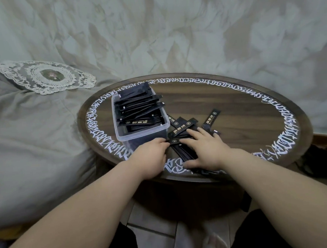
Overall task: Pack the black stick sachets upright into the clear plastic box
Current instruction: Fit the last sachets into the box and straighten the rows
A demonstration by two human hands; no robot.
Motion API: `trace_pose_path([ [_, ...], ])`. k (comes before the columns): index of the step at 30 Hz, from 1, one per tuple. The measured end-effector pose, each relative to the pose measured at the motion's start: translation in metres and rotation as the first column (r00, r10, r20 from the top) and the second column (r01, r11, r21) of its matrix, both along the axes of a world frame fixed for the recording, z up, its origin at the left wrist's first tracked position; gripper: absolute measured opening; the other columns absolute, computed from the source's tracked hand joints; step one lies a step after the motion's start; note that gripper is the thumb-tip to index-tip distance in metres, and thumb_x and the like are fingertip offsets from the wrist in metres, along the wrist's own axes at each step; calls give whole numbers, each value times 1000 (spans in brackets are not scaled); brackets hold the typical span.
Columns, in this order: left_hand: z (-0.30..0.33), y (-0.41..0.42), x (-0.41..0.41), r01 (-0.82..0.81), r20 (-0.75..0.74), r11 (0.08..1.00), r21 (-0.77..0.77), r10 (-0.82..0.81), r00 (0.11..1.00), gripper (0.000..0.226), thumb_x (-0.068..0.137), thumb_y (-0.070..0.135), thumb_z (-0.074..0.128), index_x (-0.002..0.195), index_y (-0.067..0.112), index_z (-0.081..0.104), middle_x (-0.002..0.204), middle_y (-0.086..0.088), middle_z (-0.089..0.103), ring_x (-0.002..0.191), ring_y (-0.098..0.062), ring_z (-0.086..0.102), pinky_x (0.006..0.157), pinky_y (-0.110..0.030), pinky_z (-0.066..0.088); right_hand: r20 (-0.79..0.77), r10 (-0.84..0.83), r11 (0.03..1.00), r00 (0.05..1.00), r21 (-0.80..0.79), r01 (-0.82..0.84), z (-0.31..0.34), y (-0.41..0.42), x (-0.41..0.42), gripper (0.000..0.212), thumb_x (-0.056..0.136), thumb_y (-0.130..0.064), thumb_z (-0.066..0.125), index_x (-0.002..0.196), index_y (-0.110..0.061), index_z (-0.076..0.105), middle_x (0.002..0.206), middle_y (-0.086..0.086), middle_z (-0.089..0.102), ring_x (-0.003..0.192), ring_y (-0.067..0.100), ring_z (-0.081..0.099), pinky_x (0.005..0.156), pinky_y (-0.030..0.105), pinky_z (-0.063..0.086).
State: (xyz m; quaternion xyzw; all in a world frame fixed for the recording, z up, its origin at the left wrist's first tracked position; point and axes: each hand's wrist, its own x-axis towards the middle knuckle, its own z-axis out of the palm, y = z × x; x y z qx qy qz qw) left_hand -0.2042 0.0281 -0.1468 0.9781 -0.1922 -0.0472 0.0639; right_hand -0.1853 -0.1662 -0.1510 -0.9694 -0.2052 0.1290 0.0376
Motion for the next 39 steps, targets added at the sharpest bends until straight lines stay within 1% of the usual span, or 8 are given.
trace_pose_path([
  [10, -14, -41, 16, -2, -125, 1000, -12, 0, 992, 64, 99, 27, 41, 154, 14, 11, 162, -1, 2, 148, -15, 9, 117, -27, 13, -11, -172, 985, 985, 4, 172, -6, -23, 17, 57, 97, -53, 36, 149, -36, 20, 160, -8, 0, 147, 26, -3, 112, 60, 12],
  [14, -1, -32, 14, -31, 48, 986, -163, 39, 998, 53, 98, 17, 40, 150, 19, 30, 158, 6, 24, 142, -13, 27, 112, -27, 25, 57, -121, 992, 991, 39, 119, 1, -9, 15, 61, 96, -50, 39, 150, -32, 17, 160, -6, 0, 147, 26, -4, 112, 61, 8],
  [17, 16, -16, 9, -40, 246, 966, -255, 105, 964, 41, 96, 10, 43, 135, 17, 54, 136, -1, 54, 124, -21, 48, 103, -33, 38, 137, -49, 993, 989, 118, 33, 9, 12, 9, 62, 97, -45, 41, 150, -27, 16, 160, -5, 4, 147, 23, -1, 115, 57, 8],
  [20, 26, 7, 6, -179, 356, 949, -258, 266, 896, 33, 95, 14, 46, 124, 18, 63, 121, 0, 62, 114, -22, 52, 96, -37, 42, 188, -25, 978, 982, 206, -15, 16, 31, 3, 58, 97, -39, 44, 148, -22, 23, 159, -2, 15, 147, 21, 7, 117, 49, 13],
  [25, 25, 33, 2, -413, 251, 906, -91, 423, 871, 34, 97, 26, 36, 117, 27, 63, 121, 5, 60, 112, -20, 51, 91, -39, 36, 350, -145, 933, 925, 359, 11, 34, 47, 3, 21, 96, -28, 46, 113, -17, 53, 114, 3, 54, 109, 25, 49, 88, 39, 44],
  [30, 33, 36, -13, -348, 151, 924, -159, 371, 916, 32, 93, 19, 39, 99, 26, 70, 112, 7, 60, 107, -18, 55, 95, -38, 39, 367, -106, 917, 924, 396, -53, 44, 55, 1, 17, 96, -25, 48, 105, -22, 62, 105, -2, 59, 102, 20, 49, 83, 35, 45],
  [35, 55, 51, -20, -353, 112, 928, -121, 366, 924, 31, 91, 15, 43, 103, 26, 70, 109, 4, 64, 104, -20, 58, 88, -32, 47, 277, -84, 901, 957, 432, -46, 43, 54, 3, 15, 93, -29, 55, 101, -25, 67, 99, -4, 65, 100, 20, 53, 87, 37, 46],
  [39, 57, 67, -15, -350, 84, 937, -19, 350, 933, 24, 93, 36, 48, 107, 33, 67, 106, 7, 67, 105, -20, 58, 89, -36, 48, 223, -15, 907, 975, 412, -80, 42, 57, 9, 22, 94, -35, 52, 107, -24, 66, 103, -5, 64, 99, 19, 56, 85, 34, 46],
])
